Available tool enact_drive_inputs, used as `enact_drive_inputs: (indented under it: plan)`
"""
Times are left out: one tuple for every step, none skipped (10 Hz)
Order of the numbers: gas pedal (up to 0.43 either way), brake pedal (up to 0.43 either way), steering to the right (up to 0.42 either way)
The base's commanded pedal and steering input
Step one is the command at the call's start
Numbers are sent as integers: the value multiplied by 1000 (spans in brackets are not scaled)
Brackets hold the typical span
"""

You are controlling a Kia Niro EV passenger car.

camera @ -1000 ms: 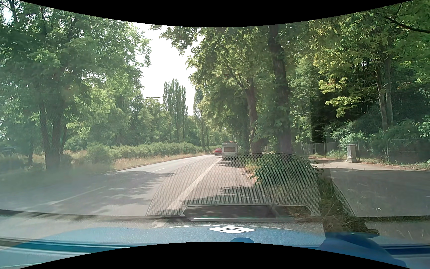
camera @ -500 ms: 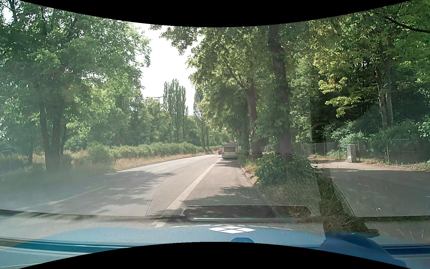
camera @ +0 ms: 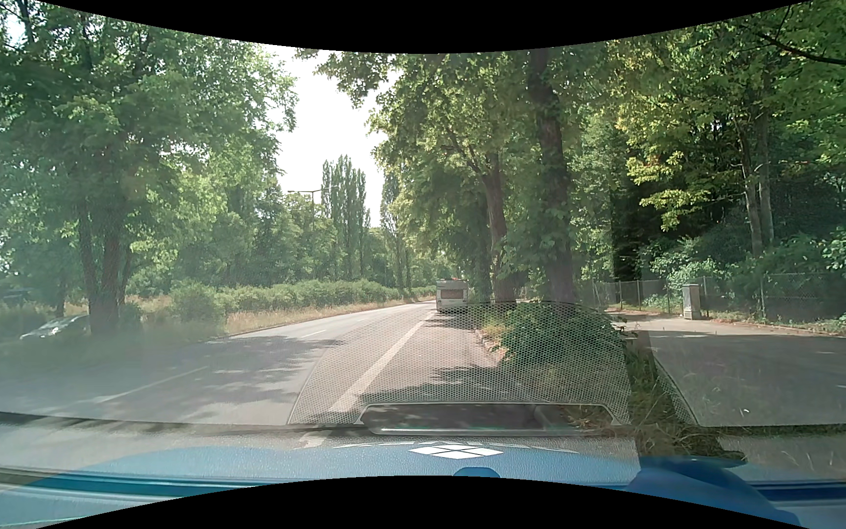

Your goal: Follow the waypoints while adhering to traffic rules and regulations

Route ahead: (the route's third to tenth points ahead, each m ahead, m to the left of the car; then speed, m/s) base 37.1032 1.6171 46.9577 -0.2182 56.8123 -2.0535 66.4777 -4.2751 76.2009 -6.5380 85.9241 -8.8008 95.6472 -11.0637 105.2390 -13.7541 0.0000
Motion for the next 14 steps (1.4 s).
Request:
enact_drive_inputs:
  plan:
    - [0, 396, 8]
    - [0, 396, 6]
    - [0, 396, 7]
    - [0, 396, 7]
    - [0, 390, 7]
    - [0, 396, 8]
    - [0, 396, 8]
    - [0, 396, 8]
    - [0, 396, 8]
    - [0, 396, 8]
    - [0, 390, 8]
    - [0, 396, 8]
    - [0, 396, 8]
    - [0, 396, 8]
